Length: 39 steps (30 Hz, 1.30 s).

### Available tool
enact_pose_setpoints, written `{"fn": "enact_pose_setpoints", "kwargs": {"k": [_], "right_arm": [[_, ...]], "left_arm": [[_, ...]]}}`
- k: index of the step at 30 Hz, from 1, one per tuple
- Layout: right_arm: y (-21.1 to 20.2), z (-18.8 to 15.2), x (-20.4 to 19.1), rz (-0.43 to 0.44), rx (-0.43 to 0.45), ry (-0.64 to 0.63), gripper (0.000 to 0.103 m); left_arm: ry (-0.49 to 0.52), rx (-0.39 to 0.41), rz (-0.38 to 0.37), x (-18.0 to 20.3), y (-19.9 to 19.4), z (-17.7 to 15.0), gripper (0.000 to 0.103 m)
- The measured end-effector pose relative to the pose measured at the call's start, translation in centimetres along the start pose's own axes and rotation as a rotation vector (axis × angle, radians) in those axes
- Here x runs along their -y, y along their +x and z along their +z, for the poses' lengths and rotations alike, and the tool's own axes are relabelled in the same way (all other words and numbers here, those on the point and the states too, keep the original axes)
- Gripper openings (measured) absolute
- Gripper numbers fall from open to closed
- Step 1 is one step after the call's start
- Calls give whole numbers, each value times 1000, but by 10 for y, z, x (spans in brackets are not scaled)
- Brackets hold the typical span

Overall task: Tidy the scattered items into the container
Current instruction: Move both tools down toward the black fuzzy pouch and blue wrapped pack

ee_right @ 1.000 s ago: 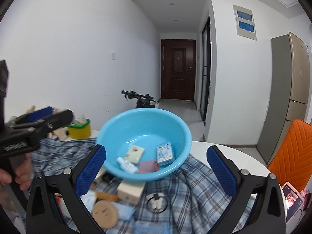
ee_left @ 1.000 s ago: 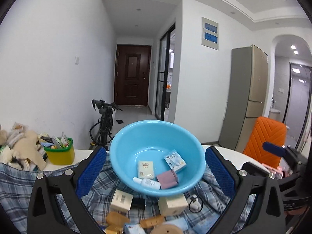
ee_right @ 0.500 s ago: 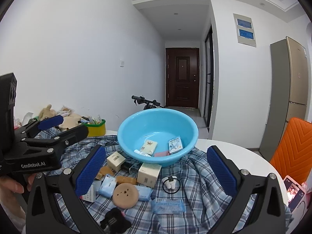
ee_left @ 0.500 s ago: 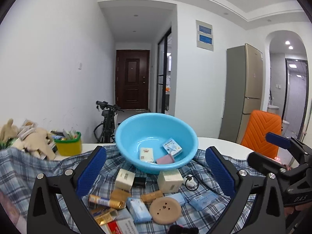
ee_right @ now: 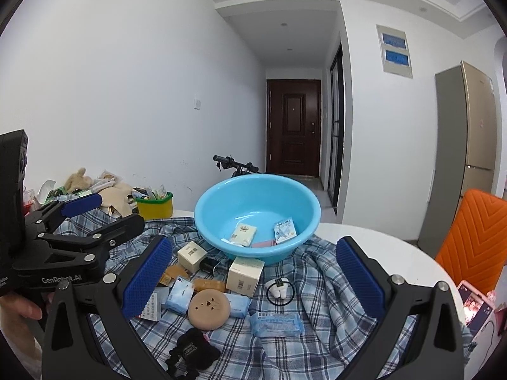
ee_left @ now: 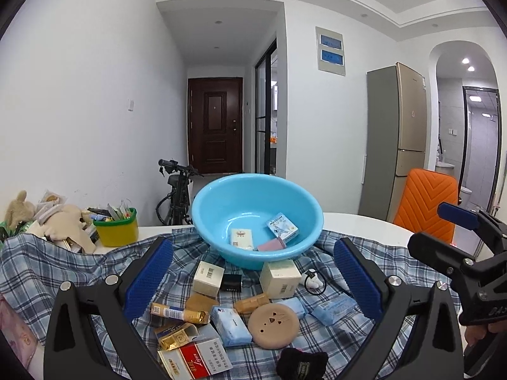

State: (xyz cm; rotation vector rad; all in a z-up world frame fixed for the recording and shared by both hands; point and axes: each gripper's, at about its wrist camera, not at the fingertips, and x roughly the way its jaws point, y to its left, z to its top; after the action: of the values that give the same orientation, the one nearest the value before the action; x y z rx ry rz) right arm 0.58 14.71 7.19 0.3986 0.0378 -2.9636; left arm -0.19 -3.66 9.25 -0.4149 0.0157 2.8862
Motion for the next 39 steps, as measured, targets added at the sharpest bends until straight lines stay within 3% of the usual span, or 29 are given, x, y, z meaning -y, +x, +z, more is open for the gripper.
{"fn": "enact_pose_setpoints", "kwargs": {"k": [14,19,39], "right_arm": [[16,-20,11,-28,-44,22,103],[20,-29,14,-37,-63,23,103],[39,-94,13,-43,-276,25,103]], "left_arm": [[-48,-76,-41,-8,20,-23,103],[-56,-101,-19,-10,26,-39,103],[-94,-363,-42,-17,53,-127,103]]}}
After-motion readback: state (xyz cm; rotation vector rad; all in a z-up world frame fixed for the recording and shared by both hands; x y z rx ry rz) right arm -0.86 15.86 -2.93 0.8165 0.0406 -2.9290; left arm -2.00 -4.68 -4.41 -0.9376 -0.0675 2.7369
